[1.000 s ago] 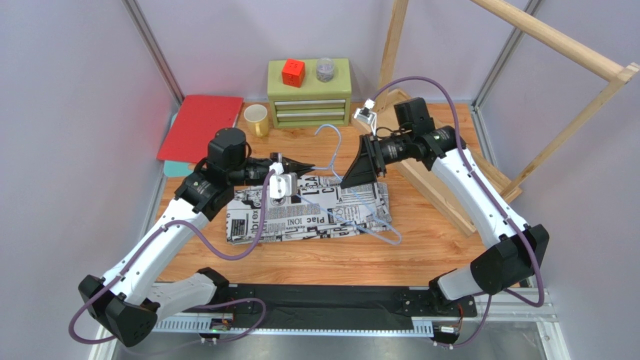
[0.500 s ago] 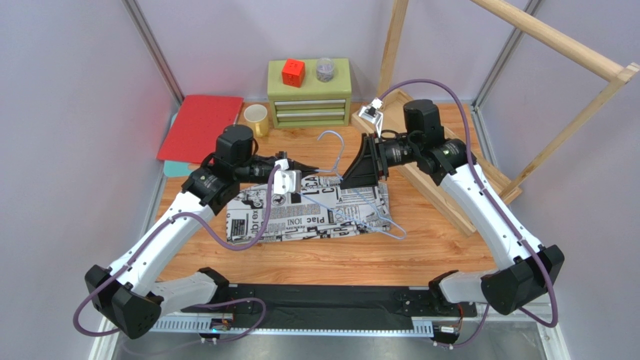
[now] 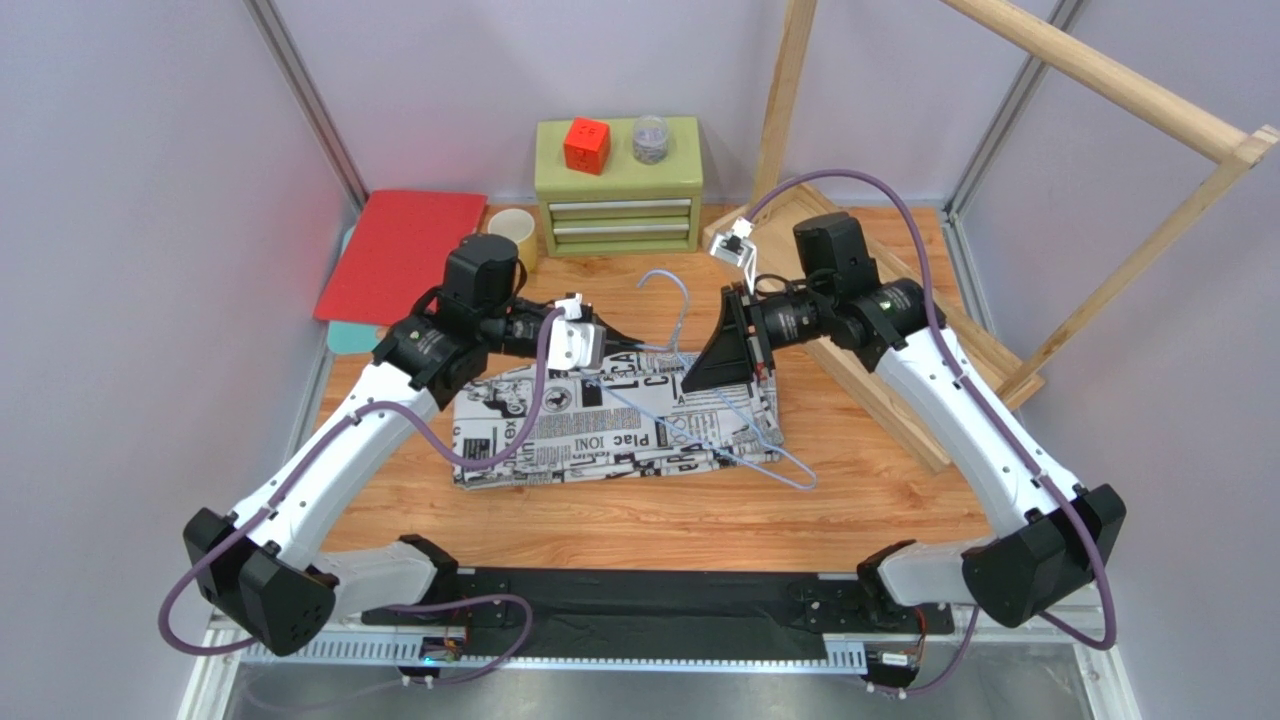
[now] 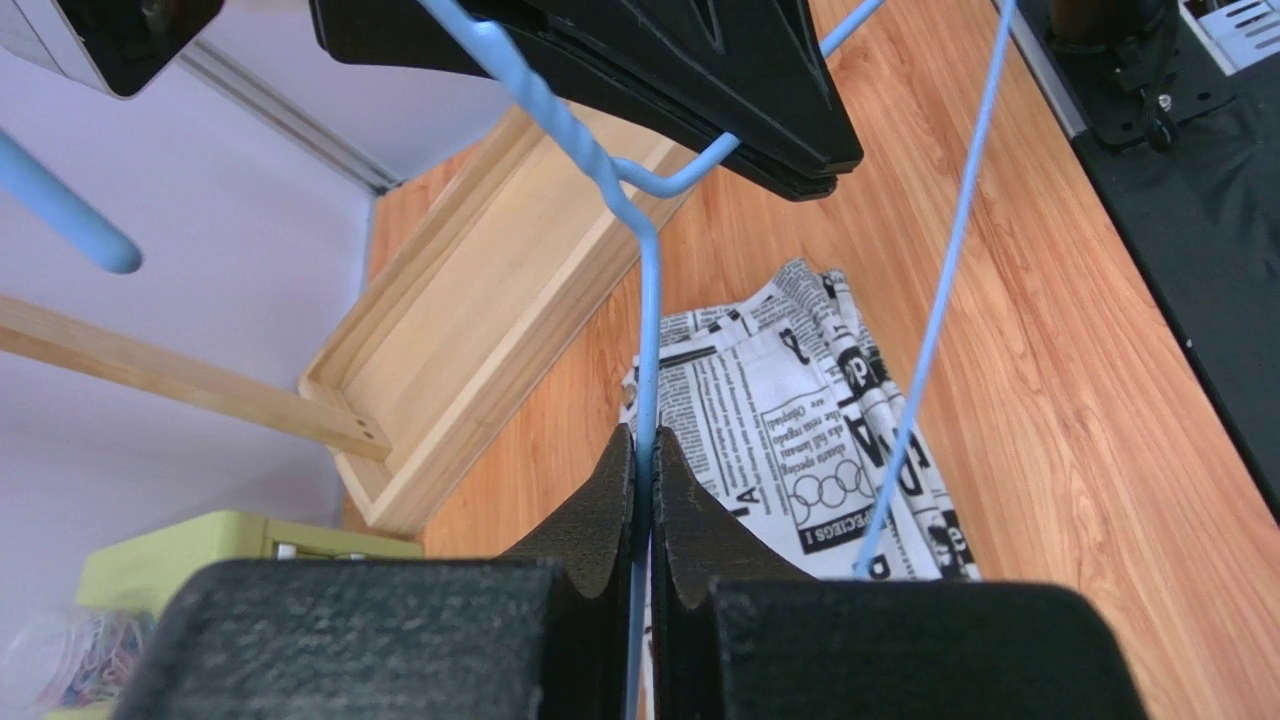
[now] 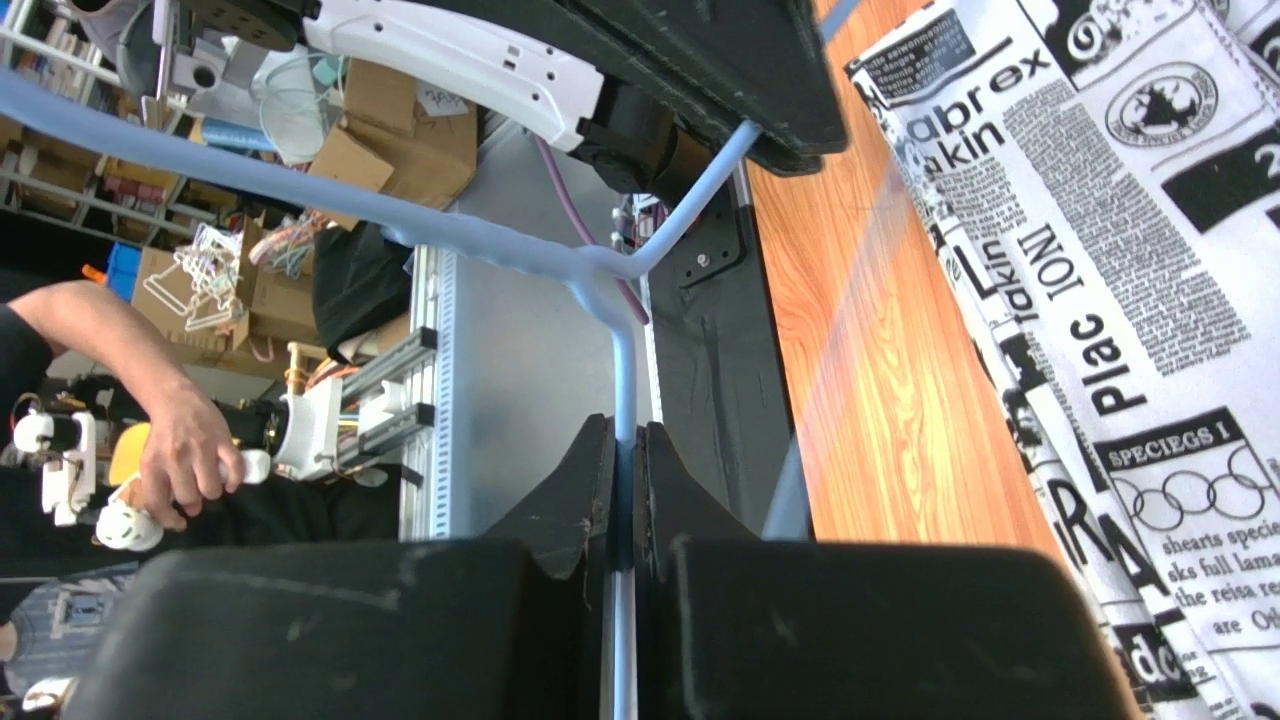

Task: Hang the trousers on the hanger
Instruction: Pass the hanger from the left arm to the right

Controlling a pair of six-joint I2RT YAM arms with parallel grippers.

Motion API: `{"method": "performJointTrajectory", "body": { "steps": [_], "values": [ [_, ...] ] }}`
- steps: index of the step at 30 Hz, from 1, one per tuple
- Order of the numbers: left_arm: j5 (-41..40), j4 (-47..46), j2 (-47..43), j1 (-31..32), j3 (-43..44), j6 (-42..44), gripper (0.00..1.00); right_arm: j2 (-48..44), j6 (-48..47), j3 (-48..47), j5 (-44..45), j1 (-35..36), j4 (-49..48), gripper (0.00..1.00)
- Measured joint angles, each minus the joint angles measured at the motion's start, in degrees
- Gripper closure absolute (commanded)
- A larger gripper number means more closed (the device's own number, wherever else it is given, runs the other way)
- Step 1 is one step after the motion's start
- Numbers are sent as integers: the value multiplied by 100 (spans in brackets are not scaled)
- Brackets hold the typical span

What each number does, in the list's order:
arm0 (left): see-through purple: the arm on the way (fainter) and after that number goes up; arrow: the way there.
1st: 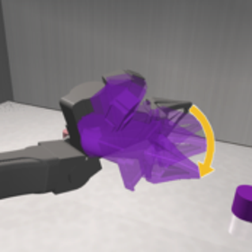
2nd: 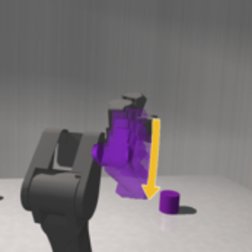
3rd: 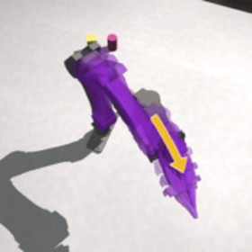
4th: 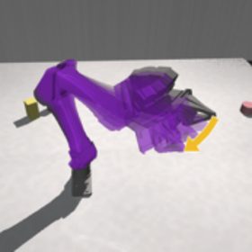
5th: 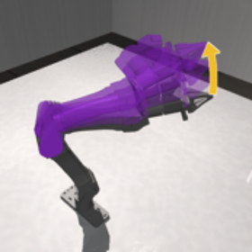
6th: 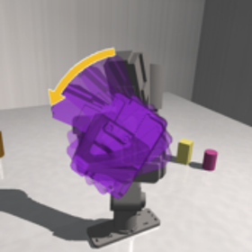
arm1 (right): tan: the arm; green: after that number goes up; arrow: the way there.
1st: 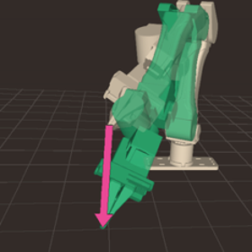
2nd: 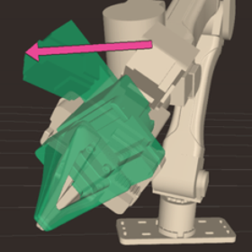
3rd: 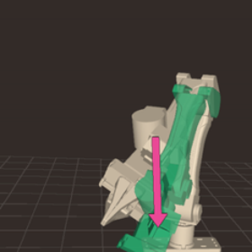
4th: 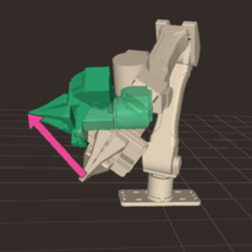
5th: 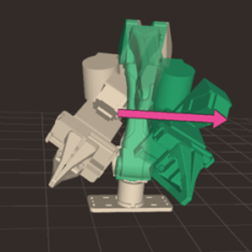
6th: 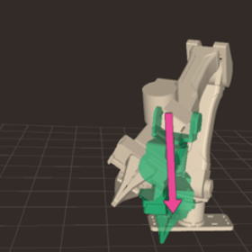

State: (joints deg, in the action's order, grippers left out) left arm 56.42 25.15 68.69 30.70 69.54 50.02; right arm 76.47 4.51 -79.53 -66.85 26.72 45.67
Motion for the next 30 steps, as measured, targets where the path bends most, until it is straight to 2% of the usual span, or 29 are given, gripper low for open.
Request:
{"method": "performJointTrajectory", "body": {
  "steps": [1,2,3,4,6,7,8,10,13,17,21,24,30],
  "values": [
    [20,52,4,-2,0,-33,91,0,24,11,24,-2,28,100],
    [24,76,15,-4,7,-76,75,0,42,26,44,-4,44,100],
    [15,90,42,-13,28,-164,49,-7,138,50,63,-4,4,100],
    [0,74,57,-35,44,-304,45,-13,214,76,83,-9,-46,100],
    [-92,-153,52,-210,35,-1040,36,-136,957,595,166,-66,-822,100],
    [-151,-348,9,-398,-7,-1576,33,-208,1080,693,188,-85,-920,100],
    [-247,-549,-70,-625,-74,-2068,26,-334,1606,1095,302,-133,-1491,100],
    [-487,-841,-387,-1283,-374,-3119,25,-592,2444,1845,632,-225,-2282,100],
    [-916,-702,-968,-2312,-839,-4380,25,-841,3742,2800,1523,-286,-3462,100],
    [-1405,149,-1502,-3528,-1429,-5375,25,-929,4865,3495,2944,-83,-4487,100],
    [-1532,938,-1357,-4555,-2081,-5982,24,-833,5490,3654,3851,284,-5058,100],
    [-1650,1333,-964,-4953,-2496,-6341,24,-756,5641,3696,4435,555,-5451,100],
    [-2175,1733,-308,-5018,-2660,-6800,21,-448,5549,3884,5233,1161,-6301,100]
  ]
}}
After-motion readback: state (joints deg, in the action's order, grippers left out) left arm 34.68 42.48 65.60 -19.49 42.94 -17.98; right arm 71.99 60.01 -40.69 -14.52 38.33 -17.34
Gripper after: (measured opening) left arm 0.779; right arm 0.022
